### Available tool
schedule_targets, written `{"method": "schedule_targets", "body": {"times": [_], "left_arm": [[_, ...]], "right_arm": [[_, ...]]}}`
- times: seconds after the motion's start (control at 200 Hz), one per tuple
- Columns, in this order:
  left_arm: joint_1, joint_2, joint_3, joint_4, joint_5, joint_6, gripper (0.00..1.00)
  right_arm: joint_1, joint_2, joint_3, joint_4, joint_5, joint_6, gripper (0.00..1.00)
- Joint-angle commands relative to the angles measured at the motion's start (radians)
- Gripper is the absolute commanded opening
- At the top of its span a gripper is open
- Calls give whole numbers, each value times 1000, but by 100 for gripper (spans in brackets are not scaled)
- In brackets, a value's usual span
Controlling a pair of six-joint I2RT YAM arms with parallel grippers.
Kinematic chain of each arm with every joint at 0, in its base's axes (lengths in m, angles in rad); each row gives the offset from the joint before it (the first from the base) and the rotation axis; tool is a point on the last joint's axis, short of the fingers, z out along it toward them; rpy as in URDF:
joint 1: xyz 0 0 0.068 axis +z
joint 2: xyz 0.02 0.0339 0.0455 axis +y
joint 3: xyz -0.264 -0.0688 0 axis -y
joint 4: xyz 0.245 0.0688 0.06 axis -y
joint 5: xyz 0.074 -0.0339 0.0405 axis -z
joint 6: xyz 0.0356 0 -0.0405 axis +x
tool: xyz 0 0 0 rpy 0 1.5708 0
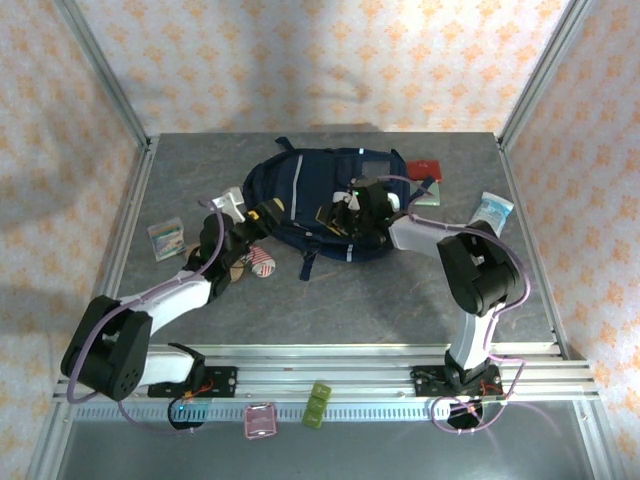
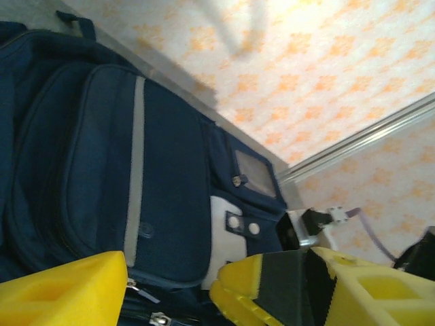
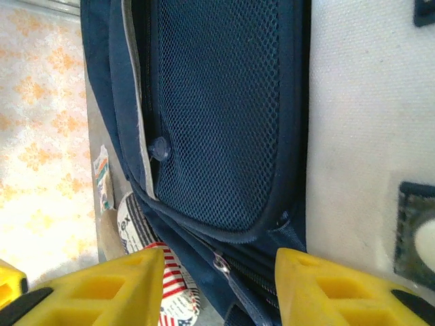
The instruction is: Pack the student bag
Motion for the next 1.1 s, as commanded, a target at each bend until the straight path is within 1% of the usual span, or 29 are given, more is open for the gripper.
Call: {"method": "schedule_targets", "body": {"times": [0.0,0.075,0.105,0.15,0.205,0.225,0.265,0.345,0.39,0.465,0.516,0.566,0.666,0.716,0.761,0.791,0.846,0.926,0.991,1.056,1.091], "left_arm": [[0,64,109,-134,-86,70,68],[0,152,245,-299,-169,124,64],[0,196,306,-366,-202,148,61],[3,263,394,-462,-238,170,61],[4,337,482,-538,-271,185,62],[6,361,507,-557,-277,184,63],[6,405,545,-573,-282,226,63],[12,482,613,-614,-294,233,63],[16,520,643,-629,-292,235,63],[20,568,672,-640,-286,241,61],[21,582,686,-647,-282,248,57],[22,632,700,-655,-272,256,53],[24,677,722,-677,-242,269,45],[25,695,731,-689,-220,272,37],[25,707,733,-694,-197,270,36],[26,714,733,-694,-182,270,32],[25,721,730,-691,-163,268,31],[26,724,719,-680,-127,260,25],[25,724,715,-680,-114,253,24],[25,717,714,-680,-112,255,24],[25,715,712,-679,-111,257,24]], "right_arm": [[3,48,33,-18,41,84,47],[2,71,39,-23,76,158,47],[3,77,46,-37,97,188,47],[3,88,61,-58,119,226,47],[5,103,92,-104,139,253,46],[7,107,107,-130,147,257,47],[14,121,143,-190,177,262,47],[25,153,215,-306,222,268,49],[32,166,233,-339,235,278,49],[39,178,231,-355,255,302,50],[43,183,228,-376,269,317,50],[49,187,223,-391,275,329,50],[63,192,199,-368,286,365,51],[67,200,198,-366,283,386,51],[71,206,201,-355,276,398,50],[79,206,208,-362,289,407,50],[91,199,208,-345,316,427,50],[101,210,226,-334,332,471,48],[104,249,310,-434,343,467,46],[114,287,412,-559,391,434,45],[119,297,432,-586,408,431,45]]}}
